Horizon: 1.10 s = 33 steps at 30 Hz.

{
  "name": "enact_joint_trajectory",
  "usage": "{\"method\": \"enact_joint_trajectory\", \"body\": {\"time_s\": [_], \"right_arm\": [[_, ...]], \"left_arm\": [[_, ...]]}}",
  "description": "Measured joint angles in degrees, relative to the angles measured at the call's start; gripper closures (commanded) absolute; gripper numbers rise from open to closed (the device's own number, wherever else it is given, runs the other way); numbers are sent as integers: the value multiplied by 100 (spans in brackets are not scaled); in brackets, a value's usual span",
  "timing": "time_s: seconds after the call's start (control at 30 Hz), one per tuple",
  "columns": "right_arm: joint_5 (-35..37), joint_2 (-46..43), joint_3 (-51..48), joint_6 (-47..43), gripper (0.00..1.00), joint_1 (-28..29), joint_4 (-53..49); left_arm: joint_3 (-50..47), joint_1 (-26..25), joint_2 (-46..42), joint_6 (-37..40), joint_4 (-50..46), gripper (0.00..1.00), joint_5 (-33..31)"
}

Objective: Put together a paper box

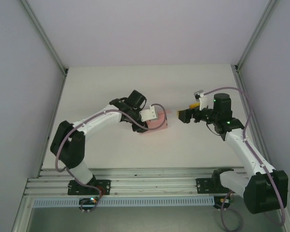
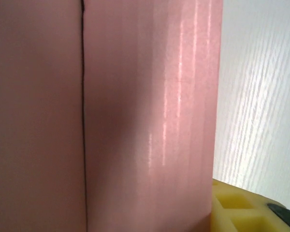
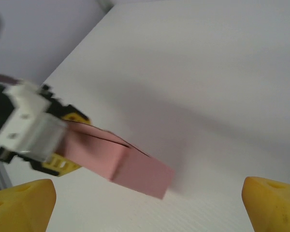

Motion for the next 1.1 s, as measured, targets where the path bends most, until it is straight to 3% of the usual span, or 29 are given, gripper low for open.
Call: {"method": "enact_joint_trajectory", "body": {"time_s": [0.2, 0.43, 0.6, 0.77, 1.1], "right_arm": [[28, 643, 570, -866, 8, 479, -417], [17, 1711, 1040, -1198, 23, 616, -686], [-136, 2286, 1357, -1405, 25, 710, -870], [-219, 2632, 1447, -1604, 33, 826, -981], [-280, 3121, 1873, -1961, 66, 1071, -1279]], "left_arm": [[7, -50, 160, 9, -267, 62, 2], [11, -79, 162, 11, -260, 62, -63], [28, -79, 203, 7, -227, 61, -127], [28, -81, 205, 9, -203, 60, -149], [37, -81, 238, 9, -138, 60, -168]]}}
